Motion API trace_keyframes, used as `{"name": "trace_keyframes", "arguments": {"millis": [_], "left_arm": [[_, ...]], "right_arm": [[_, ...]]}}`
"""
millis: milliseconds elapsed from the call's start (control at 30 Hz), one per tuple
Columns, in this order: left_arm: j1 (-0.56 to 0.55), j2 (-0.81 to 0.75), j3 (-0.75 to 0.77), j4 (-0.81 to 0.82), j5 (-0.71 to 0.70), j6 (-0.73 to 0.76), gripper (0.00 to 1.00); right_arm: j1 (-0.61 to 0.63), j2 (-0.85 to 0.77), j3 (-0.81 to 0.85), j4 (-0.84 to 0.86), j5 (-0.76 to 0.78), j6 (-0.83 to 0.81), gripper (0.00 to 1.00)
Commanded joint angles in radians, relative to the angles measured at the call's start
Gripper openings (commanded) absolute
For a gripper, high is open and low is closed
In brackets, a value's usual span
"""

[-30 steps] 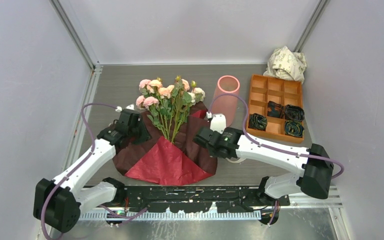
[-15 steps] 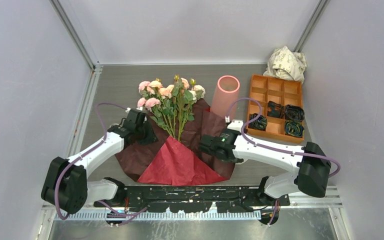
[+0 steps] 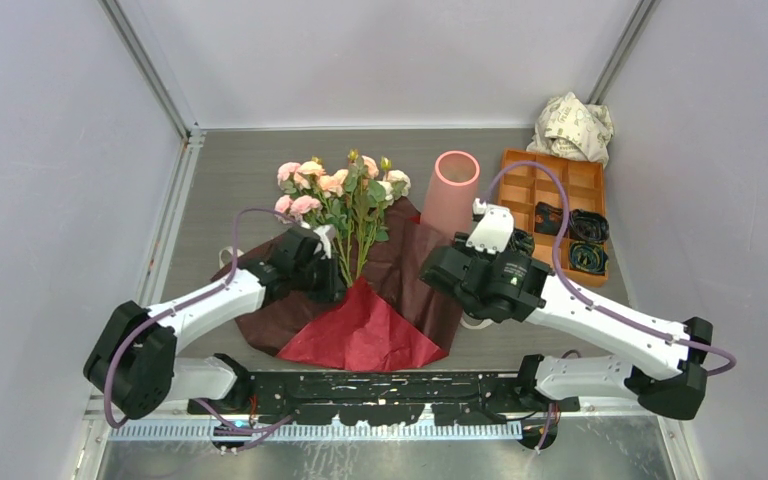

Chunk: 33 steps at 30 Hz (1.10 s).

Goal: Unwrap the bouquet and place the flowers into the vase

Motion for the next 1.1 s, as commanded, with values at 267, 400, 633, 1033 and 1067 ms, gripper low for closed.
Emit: {"name": "trace_keyframes", "arguments": {"millis": [267, 400, 633, 1033, 1067], "left_arm": [[-0.229, -0.212, -0.057, 0.029, 0.265, -0.050, 0.23], [-0.294, -0.390, -0.052, -0.057, 0.256, -0.072, 0.25], [-0.312, -0.598, -0.136, -0.096, 0.269, -0.144, 0.31], [-0.312, -0.598, -0.108, -0.112, 0.266, -0.127, 0.31], [-0.312, -0.601, -0.092, -0.122, 0.259, -0.121, 0.31]], "right_arm": [[-0.157, 0.243, 0.231, 0.300, -0.133, -0.311, 0.34], [-0.260, 0.309, 0.210, 0.422, -0.410, -0.380, 0.36], [-0.255, 0.531, 0.233, 0.499, -0.738, -0.451, 0.28], [-0.101, 0.700, 0.103, 0.592, -0.922, -0.474, 0.19], [-0.084, 0.677, 0.084, 0.585, -0.925, -0.477, 0.19]]}}
